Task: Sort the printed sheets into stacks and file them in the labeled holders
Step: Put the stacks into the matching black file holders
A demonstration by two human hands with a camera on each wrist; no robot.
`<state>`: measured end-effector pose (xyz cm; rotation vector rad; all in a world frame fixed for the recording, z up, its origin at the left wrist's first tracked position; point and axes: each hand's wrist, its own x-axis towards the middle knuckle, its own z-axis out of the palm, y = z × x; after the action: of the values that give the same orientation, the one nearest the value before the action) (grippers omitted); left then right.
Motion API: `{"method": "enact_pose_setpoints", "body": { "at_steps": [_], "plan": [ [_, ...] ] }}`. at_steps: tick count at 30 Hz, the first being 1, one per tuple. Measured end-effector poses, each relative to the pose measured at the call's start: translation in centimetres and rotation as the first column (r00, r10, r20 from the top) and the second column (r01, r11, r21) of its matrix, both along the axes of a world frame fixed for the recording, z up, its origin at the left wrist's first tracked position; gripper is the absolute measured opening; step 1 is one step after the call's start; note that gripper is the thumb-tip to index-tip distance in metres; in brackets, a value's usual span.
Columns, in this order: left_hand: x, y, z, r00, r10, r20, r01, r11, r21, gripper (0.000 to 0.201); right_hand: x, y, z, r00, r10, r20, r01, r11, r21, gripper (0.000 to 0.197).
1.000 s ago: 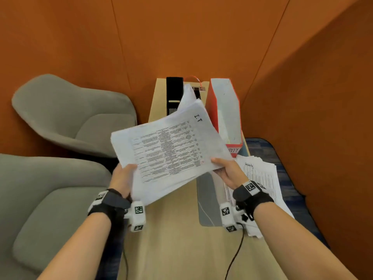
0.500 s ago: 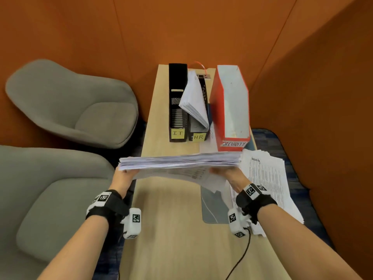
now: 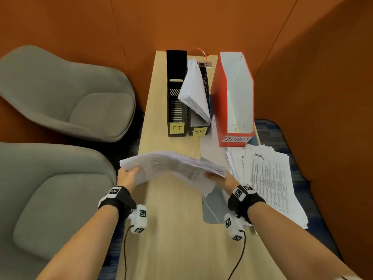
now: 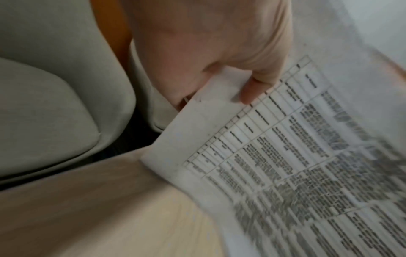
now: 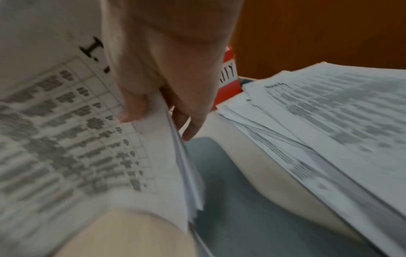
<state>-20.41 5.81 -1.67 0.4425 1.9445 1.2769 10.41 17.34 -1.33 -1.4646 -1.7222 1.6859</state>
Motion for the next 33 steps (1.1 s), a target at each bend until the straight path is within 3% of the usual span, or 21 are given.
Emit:
{"method": "enact_pose_setpoints", "body": {
  "at_steps": [2, 4, 6, 9, 11, 13, 16, 18, 20, 22, 24, 28, 32, 33],
  "plan": [
    [-0.8, 1.5, 1.0, 1.0, -0.018, -0.007, 0.019, 0.999, 0.047, 0.038, -1.0, 1.7, 1.9, 0.997, -0.01, 0.078, 0.007, 0.999, 0.043, 0.012],
    [-2.1, 3.5, 3.2, 0.998, -0.061, 0.023, 0.058, 0.992, 0.112, 0.031, -1.8, 4.2, 4.9, 0.994, -0.09, 0.062, 0.084, 0.991, 0.1, 0.01],
    [-3.5, 5.7, 5.2, 0.975, -0.15, 0.164, 0.122, 0.978, 0.171, 0.027, -2.3, 6.9, 8.4, 0.981, -0.168, -0.096, 0.176, 0.981, 0.085, 0.01],
    [-4.2, 9.0, 7.8, 0.878, -0.356, 0.321, 0.258, 0.915, 0.31, 0.028, -2.7, 11.0, 13.9, 0.927, -0.248, -0.282, 0.261, 0.965, 0.009, 0.024],
    [-4.3, 11.2, 9.5, 0.88, -0.359, 0.31, 0.245, 0.904, 0.351, 0.03, -2.7, 13.5, 17.1, 0.922, -0.204, -0.328, 0.204, 0.978, -0.036, 0.029],
    [-4.9, 13.6, 10.3, 0.91, -0.273, 0.313, 0.154, 0.921, 0.357, 0.029, -2.5, 14.6, 19.3, 0.931, -0.104, -0.351, 0.067, 0.991, -0.115, 0.042],
    [-4.8, 17.1, 10.5, 0.917, -0.205, 0.341, 0.071, 0.928, 0.365, 0.038, -3.4, 14.4, 20.3, 0.868, -0.085, -0.49, -0.012, 0.982, -0.191, 0.056],
    [-3.5, 19.1, 10.8, 0.914, -0.226, 0.337, 0.083, 0.918, 0.389, 0.041, -5.7, 13.8, 20.3, 0.806, -0.019, -0.591, -0.079, 0.987, -0.139, 0.056],
    [-1.8, 20.8, 11.3, 0.915, -0.261, 0.308, 0.122, 0.906, 0.406, 0.042, -9.3, 13.3, 20.1, 0.863, 0.039, -0.504, -0.056, 0.998, -0.019, 0.052],
    [-1.3, 22.4, 10.8, 0.922, -0.303, 0.24, 0.17, 0.876, 0.452, 0.047, -12.8, 13.8, 19.7, 0.927, -0.1, -0.362, 0.121, 0.992, 0.036, 0.046],
    [-1.8, 24.1, 9.5, 0.932, -0.32, 0.169, 0.202, 0.848, 0.49, 0.051, -15.1, 15.1, 19.1, 0.926, -0.248, -0.283, 0.268, 0.963, 0.034, 0.041],
    [-2.4, 25.1, 10.2, 0.962, -0.241, 0.127, 0.164, 0.885, 0.436, 0.045, -16.1, 17.5, 19.1, 0.909, -0.359, -0.212, 0.365, 0.931, -0.009, 0.017],
    [-2.9, 26.2, 9.6, 0.964, -0.222, 0.144, 0.127, 0.866, 0.484, 0.04, -15.9, 19.3, 18.5, 0.838, -0.442, -0.319, 0.418, 0.897, -0.145, 0.054],
    [-3.0, 26.5, 9.4, 0.962, -0.234, 0.141, 0.134, 0.854, 0.503, 0.039, -15.8, 20.0, 18.2, 0.812, -0.487, -0.322, 0.464, 0.873, -0.149, 0.054]
  ]
}}
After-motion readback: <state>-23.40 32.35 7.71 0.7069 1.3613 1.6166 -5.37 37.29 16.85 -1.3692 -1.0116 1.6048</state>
